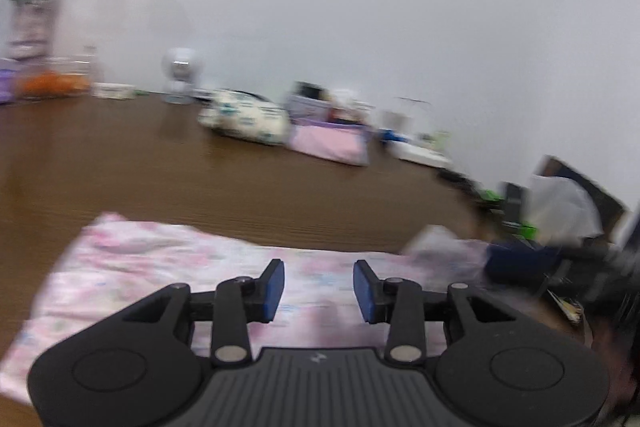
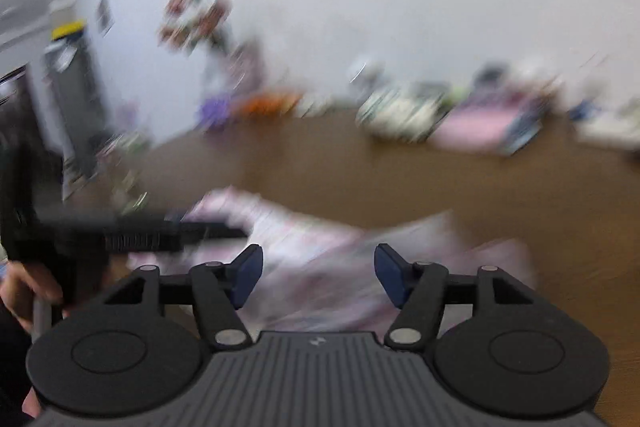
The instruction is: Fold clothes
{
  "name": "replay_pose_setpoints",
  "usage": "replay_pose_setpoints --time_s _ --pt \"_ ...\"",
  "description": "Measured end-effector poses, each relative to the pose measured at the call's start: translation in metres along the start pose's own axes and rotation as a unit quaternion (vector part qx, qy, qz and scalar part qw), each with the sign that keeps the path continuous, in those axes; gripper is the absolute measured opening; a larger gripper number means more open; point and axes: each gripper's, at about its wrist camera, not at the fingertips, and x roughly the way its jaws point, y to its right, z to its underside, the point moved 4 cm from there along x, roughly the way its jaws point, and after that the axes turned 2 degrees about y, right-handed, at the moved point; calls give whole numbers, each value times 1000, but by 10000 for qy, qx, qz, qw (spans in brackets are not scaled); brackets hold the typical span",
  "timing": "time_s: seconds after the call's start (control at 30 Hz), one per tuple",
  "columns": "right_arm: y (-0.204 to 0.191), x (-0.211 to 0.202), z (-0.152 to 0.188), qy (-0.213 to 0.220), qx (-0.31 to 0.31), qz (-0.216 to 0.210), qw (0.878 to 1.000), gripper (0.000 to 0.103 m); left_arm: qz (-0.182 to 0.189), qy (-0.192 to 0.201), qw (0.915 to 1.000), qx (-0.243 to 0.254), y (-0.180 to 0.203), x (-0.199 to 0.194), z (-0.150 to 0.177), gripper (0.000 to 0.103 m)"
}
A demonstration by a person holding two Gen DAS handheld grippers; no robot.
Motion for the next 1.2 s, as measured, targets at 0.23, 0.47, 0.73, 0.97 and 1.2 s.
replay_pose_setpoints --time_s 0.23,0.47,0.73,0.97,1.2 --pt "60 -27 29 -525 485 1222 9899 77 322 -617 9940 849 46 46 18 23" --pt "52 23 64 -1010 179 1457 9840 19 -98 -797 9956 485 19 62 28 6" --pt "43 17 -1 -384 1211 -299 9914 2 12 -855 9963 -18 3 64 29 7" --pt "-15 95 17 -1076 693 -491 9906 2 -299 -190 9912 -1275 -61 5 3 25" --pt "-50 115 39 -1260 -58 -554 9905 3 388 -421 9960 -684 -24 36 -8 52"
